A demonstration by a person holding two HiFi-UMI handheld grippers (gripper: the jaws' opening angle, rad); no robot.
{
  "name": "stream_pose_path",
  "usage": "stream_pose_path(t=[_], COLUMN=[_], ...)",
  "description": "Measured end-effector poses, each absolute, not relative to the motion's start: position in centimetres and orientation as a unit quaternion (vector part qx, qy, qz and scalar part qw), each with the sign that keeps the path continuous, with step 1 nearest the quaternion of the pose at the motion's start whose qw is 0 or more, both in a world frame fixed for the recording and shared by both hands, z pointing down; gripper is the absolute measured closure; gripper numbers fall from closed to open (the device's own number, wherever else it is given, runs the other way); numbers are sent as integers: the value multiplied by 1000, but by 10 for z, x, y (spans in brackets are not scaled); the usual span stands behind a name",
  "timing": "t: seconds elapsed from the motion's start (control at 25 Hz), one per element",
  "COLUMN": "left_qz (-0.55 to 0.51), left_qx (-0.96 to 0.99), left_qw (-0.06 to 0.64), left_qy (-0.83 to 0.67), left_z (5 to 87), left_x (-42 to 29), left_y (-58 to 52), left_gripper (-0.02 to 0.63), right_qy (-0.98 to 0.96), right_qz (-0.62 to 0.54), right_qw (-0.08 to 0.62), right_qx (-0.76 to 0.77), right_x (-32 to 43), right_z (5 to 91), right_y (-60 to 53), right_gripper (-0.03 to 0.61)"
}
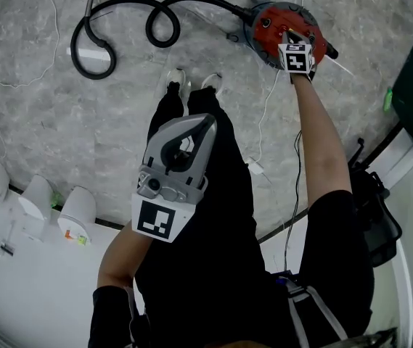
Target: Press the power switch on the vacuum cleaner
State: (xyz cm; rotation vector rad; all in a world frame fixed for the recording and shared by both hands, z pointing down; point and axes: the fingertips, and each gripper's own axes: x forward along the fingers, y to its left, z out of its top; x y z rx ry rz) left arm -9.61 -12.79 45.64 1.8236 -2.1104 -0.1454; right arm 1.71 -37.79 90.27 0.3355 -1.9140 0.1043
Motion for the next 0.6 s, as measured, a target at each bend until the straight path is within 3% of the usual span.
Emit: stream_pose_path(t=[0.6], left_qz=[-67], left_qx=[650], left_qw=[230], left_qy=[-721], left_z=[497], left_x=[-51], left_y=[-138], left_gripper=[600], right_qy=[-779], right_qz=[104], right_qw=[585], right_qx=[200], right_x=[31], right_z=[957], right_y=[-399], right_gripper=[560])
